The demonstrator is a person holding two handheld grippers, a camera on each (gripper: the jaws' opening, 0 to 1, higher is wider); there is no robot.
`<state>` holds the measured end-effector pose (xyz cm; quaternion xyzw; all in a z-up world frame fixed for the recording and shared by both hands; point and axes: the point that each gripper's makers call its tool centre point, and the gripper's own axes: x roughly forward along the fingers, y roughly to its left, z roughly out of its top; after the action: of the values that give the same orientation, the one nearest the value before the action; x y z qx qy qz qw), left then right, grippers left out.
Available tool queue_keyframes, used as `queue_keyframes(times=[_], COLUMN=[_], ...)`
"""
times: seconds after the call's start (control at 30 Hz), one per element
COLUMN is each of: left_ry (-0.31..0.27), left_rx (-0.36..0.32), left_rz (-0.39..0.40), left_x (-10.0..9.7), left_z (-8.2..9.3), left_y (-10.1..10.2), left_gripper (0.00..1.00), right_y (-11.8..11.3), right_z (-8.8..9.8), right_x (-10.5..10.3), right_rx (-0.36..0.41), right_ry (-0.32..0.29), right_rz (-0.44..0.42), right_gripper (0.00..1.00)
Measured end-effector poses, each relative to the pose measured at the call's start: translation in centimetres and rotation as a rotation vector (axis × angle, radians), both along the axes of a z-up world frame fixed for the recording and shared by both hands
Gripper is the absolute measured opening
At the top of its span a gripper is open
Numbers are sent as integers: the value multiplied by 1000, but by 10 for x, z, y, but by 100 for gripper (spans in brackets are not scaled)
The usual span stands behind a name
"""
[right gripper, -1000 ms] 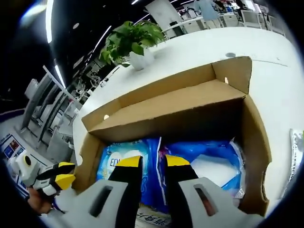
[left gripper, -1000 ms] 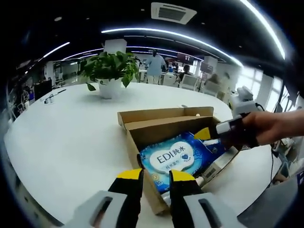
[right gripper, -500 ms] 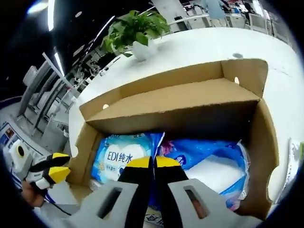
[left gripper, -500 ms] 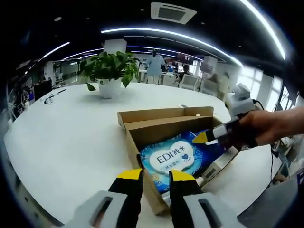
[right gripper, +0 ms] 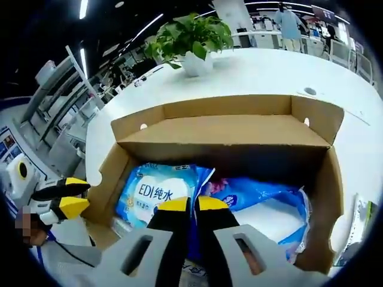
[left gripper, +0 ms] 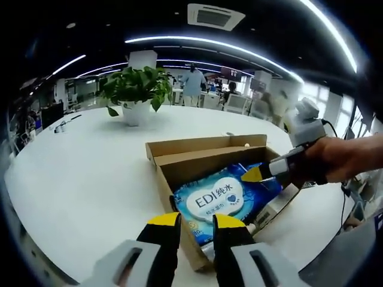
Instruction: Operate the shoe box by opening the lid, removing the specified soft item, and placing it in the target area until the item is outside and the box remains undamaged.
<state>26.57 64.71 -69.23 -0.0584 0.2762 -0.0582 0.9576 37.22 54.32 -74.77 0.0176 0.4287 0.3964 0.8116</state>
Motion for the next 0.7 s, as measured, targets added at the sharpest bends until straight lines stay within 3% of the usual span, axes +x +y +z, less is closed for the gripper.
queue_keyframes(times=[0.17,0.27,0.7], left_ry=[0,0,2], left_rx=[0,0,4], left_rz=[1,0,2], left_x=[-1,-1,-2], left_z=[0,0,1], left_y=[0,0,0], left_gripper=[21,21,20], right_y=[-3,-6,-27], right_z=[-4,2,29], right_x=[3,1,-5], right_rx=[-14,16,81], right_ry=[-34,-2,-46], right_rz=[37,3,-67], right_gripper=[1,0,0])
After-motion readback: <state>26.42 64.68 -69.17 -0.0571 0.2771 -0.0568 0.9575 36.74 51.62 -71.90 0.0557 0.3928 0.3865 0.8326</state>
